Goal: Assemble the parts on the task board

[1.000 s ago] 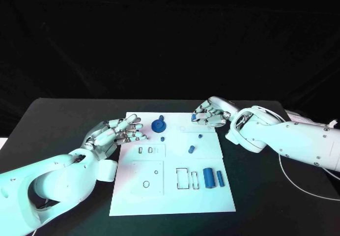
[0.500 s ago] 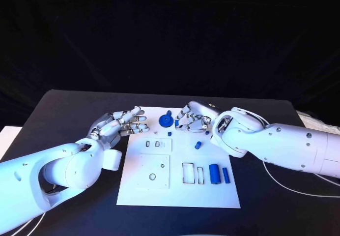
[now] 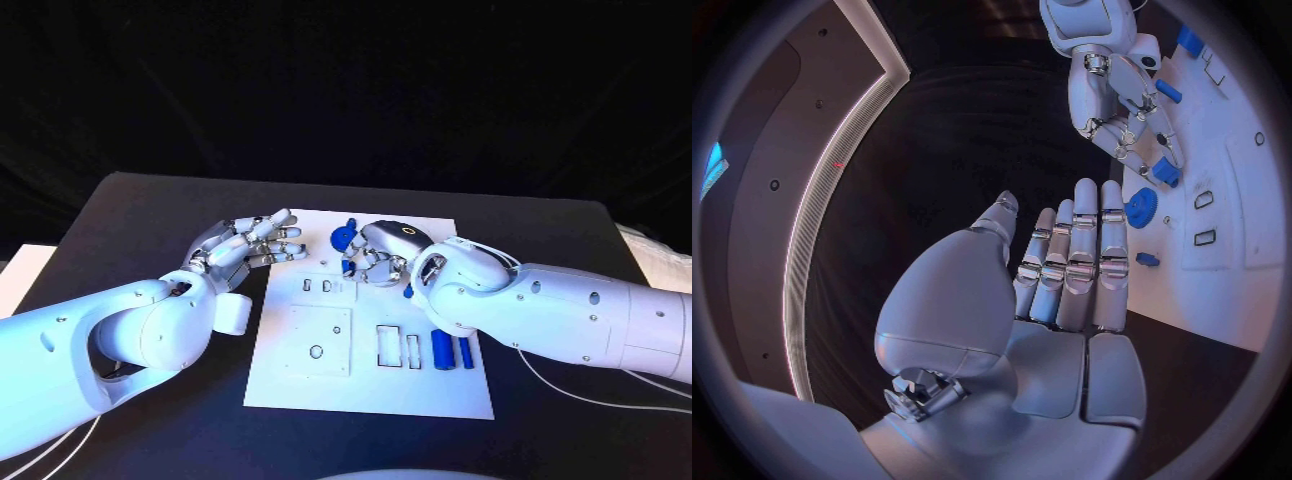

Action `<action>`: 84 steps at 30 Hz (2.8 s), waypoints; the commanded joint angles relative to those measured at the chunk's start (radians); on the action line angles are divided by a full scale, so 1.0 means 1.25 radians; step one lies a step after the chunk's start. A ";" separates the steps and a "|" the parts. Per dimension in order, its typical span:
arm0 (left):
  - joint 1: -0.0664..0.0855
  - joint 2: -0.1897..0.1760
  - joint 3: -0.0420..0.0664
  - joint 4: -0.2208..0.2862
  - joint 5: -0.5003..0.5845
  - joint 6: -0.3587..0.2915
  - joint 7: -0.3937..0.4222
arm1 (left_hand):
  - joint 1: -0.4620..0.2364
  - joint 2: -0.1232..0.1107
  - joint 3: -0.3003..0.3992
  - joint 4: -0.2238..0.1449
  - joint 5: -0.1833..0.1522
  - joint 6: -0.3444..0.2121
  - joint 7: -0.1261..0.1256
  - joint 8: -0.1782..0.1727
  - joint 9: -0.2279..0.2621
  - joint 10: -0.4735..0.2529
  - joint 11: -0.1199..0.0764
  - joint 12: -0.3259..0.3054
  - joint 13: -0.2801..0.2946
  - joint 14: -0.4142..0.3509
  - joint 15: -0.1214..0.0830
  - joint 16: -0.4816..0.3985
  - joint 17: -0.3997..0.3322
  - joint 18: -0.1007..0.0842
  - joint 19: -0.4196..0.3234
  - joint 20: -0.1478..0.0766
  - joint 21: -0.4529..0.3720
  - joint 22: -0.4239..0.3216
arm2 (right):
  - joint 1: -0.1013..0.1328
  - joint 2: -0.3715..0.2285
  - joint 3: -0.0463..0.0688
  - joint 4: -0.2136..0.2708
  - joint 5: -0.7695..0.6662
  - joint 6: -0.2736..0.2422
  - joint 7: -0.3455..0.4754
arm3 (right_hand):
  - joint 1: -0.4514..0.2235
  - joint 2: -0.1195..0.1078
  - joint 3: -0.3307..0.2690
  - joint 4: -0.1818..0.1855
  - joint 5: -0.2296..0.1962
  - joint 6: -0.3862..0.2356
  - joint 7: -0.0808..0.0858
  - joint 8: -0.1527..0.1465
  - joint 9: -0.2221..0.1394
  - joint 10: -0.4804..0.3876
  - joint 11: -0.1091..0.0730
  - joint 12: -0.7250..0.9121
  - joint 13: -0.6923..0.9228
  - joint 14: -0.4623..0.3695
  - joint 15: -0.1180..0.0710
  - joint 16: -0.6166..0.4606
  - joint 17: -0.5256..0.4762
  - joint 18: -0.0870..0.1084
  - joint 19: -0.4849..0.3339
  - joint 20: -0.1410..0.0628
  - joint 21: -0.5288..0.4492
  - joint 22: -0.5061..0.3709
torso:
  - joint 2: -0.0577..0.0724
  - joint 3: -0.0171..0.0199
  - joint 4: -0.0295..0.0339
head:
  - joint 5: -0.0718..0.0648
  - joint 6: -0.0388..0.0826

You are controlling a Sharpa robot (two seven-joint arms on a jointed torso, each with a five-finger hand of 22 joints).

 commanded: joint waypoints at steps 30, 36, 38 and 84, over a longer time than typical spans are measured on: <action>0.001 0.001 0.001 0.004 0.001 0.017 0.008 | 0.002 0.008 -0.001 -0.003 -0.002 0.003 0.000 -0.004 0.000 0.007 0.000 -0.003 0.001 -0.006 0.001 -0.005 0.001 0.009 0.008 -0.001 -0.004 -0.001 | -0.027 0.026 -0.001 0.003 -0.044 0.052 -0.025 | -0.014 0.003 0.002 0.003 -0.009 0.015 -0.013 -0.004 0.000 -0.003 -0.004 -0.008 0.045 0.062 -0.003 -0.006 0.104 -0.007 0.008 -0.005 -0.003 0.086 | 0.000 0.0008 -0.0012 | 0.006 -0.015; 0.001 0.002 0.001 0.004 0.001 0.017 0.008 | 0.002 0.008 -0.001 -0.003 -0.002 0.003 0.000 -0.004 0.000 0.007 0.000 -0.003 0.001 -0.006 0.001 -0.005 0.001 0.009 0.008 -0.001 -0.004 -0.001 | -0.028 0.024 -0.001 0.006 -0.044 0.060 -0.026 | -0.015 0.002 0.001 0.003 -0.009 0.014 -0.013 -0.005 0.000 -0.003 -0.004 -0.009 0.045 0.062 -0.003 -0.006 0.104 -0.007 0.008 -0.005 -0.004 0.085 | 0.000 0.0011 -0.0010 | 0.004 -0.016; 0.001 0.002 0.001 0.004 0.001 0.017 0.008 | 0.002 0.008 -0.001 -0.003 -0.002 0.003 0.000 -0.004 0.000 0.007 0.000 -0.003 0.001 -0.006 0.001 -0.005 0.001 0.009 0.008 -0.001 -0.004 -0.001 | -0.029 0.023 -0.001 0.006 -0.045 0.062 -0.027 | -0.015 0.002 0.001 0.003 -0.009 0.014 -0.013 -0.005 0.000 -0.003 -0.004 -0.009 0.045 0.062 -0.003 -0.006 0.104 -0.007 0.008 -0.005 -0.004 0.085 | 0.000 0.0012 -0.0009 | 0.004 -0.016; 0.001 0.002 0.001 0.003 0.003 0.019 0.004 | 0.003 0.011 -0.002 -0.005 -0.002 0.004 0.000 -0.004 0.000 0.008 0.000 -0.004 0.001 -0.006 0.001 -0.006 0.003 0.009 0.009 -0.001 -0.005 -0.001 | -0.029 0.020 -0.004 0.007 -0.049 0.035 -0.038 | -0.062 -0.044 -0.022 0.014 -0.018 -0.048 0.010 -0.031 -0.012 -0.026 0.016 -0.065 0.019 0.055 0.013 -0.034 0.072 0.000 -0.010 0.008 -0.019 0.054 | -0.001 0.0007 -0.0002 | 0.000 -0.017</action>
